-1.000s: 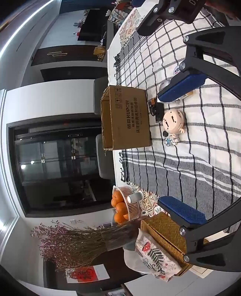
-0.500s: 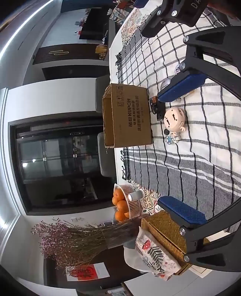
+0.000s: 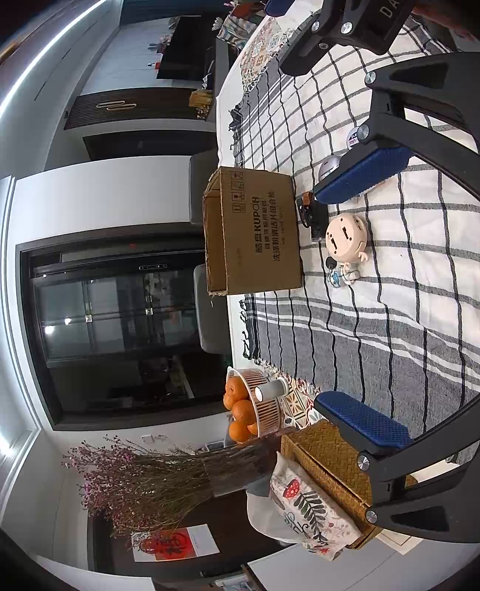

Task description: Organize rigid objects

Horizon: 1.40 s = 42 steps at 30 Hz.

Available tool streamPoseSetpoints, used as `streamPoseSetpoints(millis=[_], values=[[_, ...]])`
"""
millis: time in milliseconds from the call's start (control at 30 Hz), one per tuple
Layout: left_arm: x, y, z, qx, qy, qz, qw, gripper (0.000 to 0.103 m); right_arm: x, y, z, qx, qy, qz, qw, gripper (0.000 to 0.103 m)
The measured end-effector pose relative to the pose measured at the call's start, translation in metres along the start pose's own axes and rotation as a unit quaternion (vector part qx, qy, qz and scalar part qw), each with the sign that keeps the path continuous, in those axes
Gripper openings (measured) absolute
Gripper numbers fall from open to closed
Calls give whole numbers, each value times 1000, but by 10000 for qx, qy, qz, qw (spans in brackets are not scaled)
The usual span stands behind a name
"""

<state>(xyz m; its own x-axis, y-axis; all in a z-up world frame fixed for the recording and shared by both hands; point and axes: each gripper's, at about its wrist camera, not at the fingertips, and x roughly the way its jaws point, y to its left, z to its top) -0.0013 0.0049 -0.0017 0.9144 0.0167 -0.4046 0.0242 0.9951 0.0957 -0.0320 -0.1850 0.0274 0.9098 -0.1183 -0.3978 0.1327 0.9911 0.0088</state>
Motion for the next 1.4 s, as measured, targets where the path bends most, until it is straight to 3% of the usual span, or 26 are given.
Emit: streamPoseSetpoints(millis=[1400], values=[[0, -4, -1, 70, 82, -66, 9999, 103, 1, -1, 0, 2, 6, -2, 10000, 102]])
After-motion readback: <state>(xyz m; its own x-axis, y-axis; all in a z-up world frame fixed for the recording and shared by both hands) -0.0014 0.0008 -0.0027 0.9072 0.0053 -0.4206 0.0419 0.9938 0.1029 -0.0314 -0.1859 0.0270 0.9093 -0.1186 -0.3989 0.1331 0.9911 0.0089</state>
